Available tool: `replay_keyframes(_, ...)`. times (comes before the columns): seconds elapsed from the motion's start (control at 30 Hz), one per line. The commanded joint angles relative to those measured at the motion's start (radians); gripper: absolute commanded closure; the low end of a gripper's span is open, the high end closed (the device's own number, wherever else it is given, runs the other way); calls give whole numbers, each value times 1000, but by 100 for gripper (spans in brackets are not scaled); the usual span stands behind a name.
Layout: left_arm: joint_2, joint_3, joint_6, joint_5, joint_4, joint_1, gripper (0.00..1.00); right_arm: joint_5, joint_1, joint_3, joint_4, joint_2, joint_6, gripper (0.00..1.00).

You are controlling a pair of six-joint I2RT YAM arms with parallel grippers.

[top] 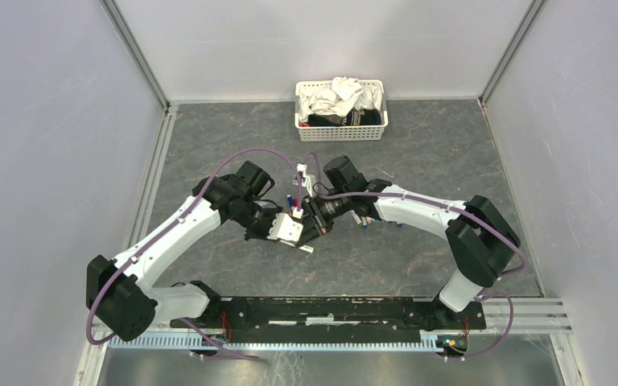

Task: Open the pen caps

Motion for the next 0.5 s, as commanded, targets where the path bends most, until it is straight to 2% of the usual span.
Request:
replay_keyframes(0.0,12,29,25,6,10,-18,98,-24,7,-12,175,14,94,63)
replay_keyframes(0.03,13,35,19,3,12,-19,98,-24,12,-8,177,24,98,52)
replay_keyframes(0.17,21,63,15,-7,12,-20,98,-34,32,20,177,71,103,39)
replay_keyframes(0.37,42,93,15,-21,4,-25,98,-68,42,80,245,140,157,38)
replay_keyframes(0.47,49,98,23,-24,1,-26,98,-79,42,109,241,162,163,43)
